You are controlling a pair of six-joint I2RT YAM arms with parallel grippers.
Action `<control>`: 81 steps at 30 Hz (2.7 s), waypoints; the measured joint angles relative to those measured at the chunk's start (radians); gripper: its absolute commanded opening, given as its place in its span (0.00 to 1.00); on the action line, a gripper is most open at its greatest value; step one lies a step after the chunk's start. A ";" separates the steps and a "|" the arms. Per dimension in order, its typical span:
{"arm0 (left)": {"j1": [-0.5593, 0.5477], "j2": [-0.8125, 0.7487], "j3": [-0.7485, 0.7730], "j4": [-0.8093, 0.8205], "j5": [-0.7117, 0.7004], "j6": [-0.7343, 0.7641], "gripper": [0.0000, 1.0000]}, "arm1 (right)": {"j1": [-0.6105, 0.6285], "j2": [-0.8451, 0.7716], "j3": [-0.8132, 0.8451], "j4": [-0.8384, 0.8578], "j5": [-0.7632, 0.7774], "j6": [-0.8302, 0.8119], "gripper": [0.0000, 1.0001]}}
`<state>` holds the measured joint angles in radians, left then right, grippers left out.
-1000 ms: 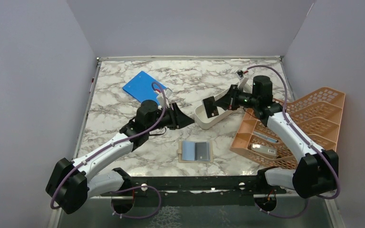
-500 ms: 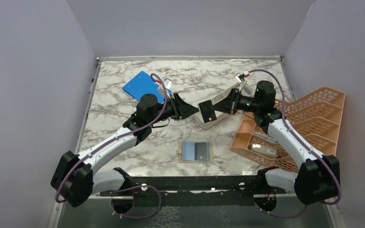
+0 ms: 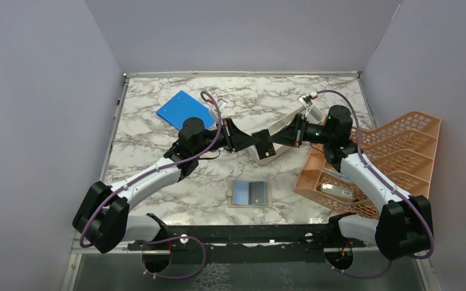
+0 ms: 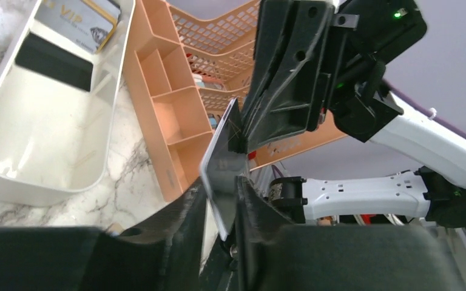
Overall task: Put the credit cards into the card holder
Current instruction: Place the credit card in the storage box.
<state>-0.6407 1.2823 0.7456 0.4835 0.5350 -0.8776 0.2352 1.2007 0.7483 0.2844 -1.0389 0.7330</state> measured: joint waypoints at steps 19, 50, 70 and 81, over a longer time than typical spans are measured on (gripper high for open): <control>0.010 -0.042 -0.082 0.155 0.029 -0.027 0.00 | 0.004 0.017 -0.028 0.108 -0.043 0.087 0.02; 0.006 -0.084 -0.124 0.267 0.067 -0.033 0.00 | 0.005 0.025 -0.113 0.480 -0.079 0.408 0.01; 0.006 -0.103 -0.157 0.286 0.065 -0.048 0.00 | 0.008 0.035 -0.119 0.489 -0.097 0.420 0.02; 0.037 -0.108 -0.189 0.283 0.068 -0.060 0.00 | -0.009 0.048 -0.129 0.483 -0.099 0.418 0.05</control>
<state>-0.6033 1.1740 0.5568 0.7670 0.6029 -0.9379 0.2260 1.2484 0.6197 0.7673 -1.1378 1.1511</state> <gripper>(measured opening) 0.008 0.100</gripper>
